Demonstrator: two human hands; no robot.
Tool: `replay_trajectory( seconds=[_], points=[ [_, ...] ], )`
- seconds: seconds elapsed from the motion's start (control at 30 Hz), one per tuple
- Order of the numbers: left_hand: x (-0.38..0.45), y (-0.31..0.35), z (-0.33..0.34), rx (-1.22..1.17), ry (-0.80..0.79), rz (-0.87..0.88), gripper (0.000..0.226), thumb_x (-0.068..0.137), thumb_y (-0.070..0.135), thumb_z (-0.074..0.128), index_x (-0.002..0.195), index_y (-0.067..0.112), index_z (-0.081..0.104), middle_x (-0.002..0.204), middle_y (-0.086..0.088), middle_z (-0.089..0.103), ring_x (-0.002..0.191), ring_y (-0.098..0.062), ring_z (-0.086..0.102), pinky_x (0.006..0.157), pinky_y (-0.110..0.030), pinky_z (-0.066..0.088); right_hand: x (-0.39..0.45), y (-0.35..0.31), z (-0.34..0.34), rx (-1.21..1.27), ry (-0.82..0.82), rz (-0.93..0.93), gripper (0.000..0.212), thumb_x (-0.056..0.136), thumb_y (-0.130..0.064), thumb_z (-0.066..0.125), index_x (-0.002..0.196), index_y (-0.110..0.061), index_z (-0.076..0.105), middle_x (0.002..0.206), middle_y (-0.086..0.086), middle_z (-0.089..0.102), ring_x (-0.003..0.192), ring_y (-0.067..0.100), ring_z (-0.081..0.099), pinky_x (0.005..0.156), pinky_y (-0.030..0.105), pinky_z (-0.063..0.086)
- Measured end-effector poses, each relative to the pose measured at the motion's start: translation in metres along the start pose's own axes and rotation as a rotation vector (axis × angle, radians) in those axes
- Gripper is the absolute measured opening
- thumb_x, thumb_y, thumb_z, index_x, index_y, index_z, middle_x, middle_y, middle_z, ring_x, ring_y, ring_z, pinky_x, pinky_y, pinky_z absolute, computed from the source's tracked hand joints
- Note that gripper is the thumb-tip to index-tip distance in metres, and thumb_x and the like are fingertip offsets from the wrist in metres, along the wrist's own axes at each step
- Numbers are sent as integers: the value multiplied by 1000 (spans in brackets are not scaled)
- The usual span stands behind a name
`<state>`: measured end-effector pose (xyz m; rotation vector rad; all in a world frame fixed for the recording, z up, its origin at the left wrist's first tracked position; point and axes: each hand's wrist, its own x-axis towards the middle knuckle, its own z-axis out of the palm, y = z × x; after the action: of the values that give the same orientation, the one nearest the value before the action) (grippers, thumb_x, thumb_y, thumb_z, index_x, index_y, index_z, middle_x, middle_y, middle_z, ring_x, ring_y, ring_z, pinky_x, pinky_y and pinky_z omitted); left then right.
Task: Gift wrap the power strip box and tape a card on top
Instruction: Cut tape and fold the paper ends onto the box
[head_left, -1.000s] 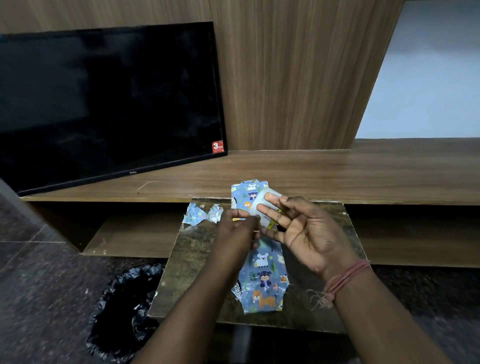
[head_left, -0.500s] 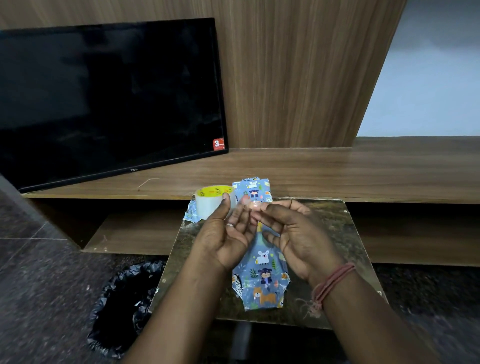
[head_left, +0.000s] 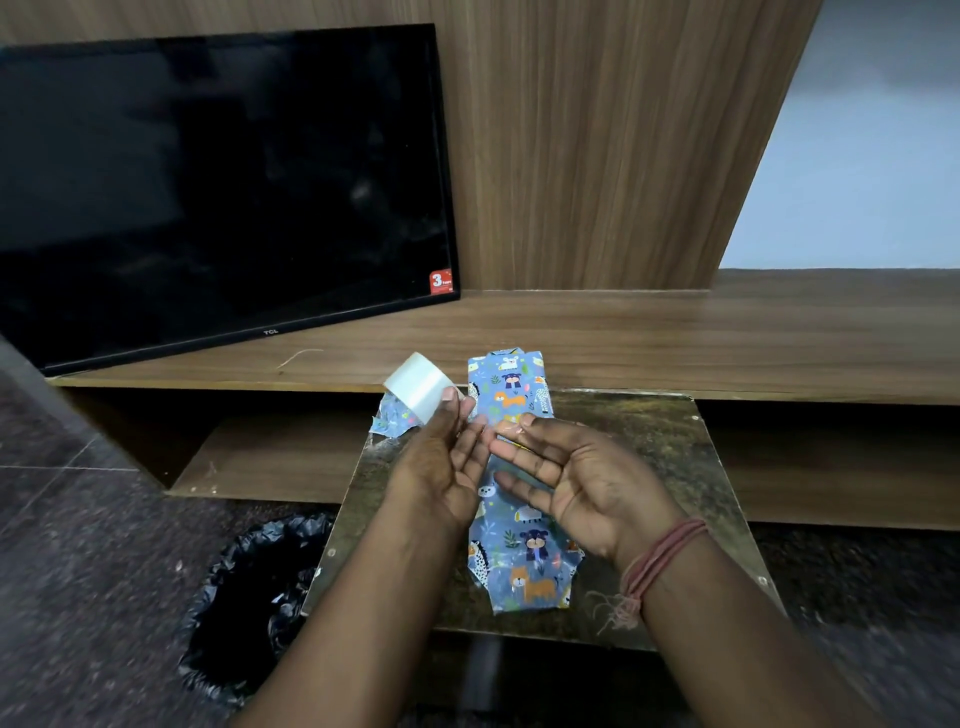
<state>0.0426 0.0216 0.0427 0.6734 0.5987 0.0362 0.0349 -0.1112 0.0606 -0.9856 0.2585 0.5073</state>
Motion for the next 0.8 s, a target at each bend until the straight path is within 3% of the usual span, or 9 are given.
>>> replay_trajectory(
  seconds=[0.1, 0.17, 0.27, 0.33, 0.47, 0.63, 0.8],
  points=[
    [2, 2, 0, -34, -27, -17, 10, 97, 15, 66, 95, 4, 68, 89, -4, 72, 82, -11, 70, 74, -23, 61, -1, 0, 2, 46, -10, 33, 13, 95, -9, 62, 105, -1, 66, 106, 14, 76, 98, 24, 75, 87, 40, 59],
    [6, 1, -1, -44, -50, -19, 12, 96, 4, 65, 106, -3, 67, 90, -9, 73, 77, -12, 72, 71, -22, 62, -2, -1, 4, 80, -14, 45, 16, 95, -8, 63, 107, 2, 66, 105, 15, 76, 93, 22, 76, 78, 34, 62],
    [9, -1, -1, -50, -53, 33, 52, 90, -9, 65, 140, -7, 49, 118, -19, 71, 90, -20, 72, 72, -26, 63, -2, -3, 4, 104, -1, 44, 18, 94, -6, 63, 109, 4, 66, 102, 16, 76, 85, 21, 77, 69, 29, 63],
    [11, -4, 0, -65, -51, 80, 67, 86, -15, 66, 147, -2, 42, 126, -21, 69, 94, -24, 73, 70, -28, 64, -2, -3, 3, 99, 24, 29, 20, 94, -4, 64, 111, 6, 65, 101, 18, 76, 82, 22, 77, 62, 26, 61],
    [6, -7, 2, -59, -65, 144, 68, 84, -20, 64, 145, 2, 43, 118, -22, 71, 80, -21, 77, 71, -29, 64, -3, -6, 1, 77, 55, 30, 17, 94, -1, 64, 109, 6, 64, 98, 20, 76, 77, 23, 77, 53, 22, 57],
    [3, 4, 4, -33, -115, 181, 57, 85, -20, 63, 137, 0, 48, 103, -12, 76, 83, -19, 76, 79, -29, 63, -4, -11, -12, -109, 113, 0, 9, 96, -2, 62, 103, 1, 64, 94, 17, 76, 71, 19, 76, 44, 20, 52],
    [2, 11, 2, -6, -146, 154, 52, 86, -19, 63, 134, -3, 52, 119, -18, 72, 87, -21, 77, 73, -26, 63, -1, -31, -35, -358, 267, -156, 8, 92, 1, 63, 93, -7, 61, 82, 13, 76, 47, 12, 64, 41, 19, 44]
  ],
)
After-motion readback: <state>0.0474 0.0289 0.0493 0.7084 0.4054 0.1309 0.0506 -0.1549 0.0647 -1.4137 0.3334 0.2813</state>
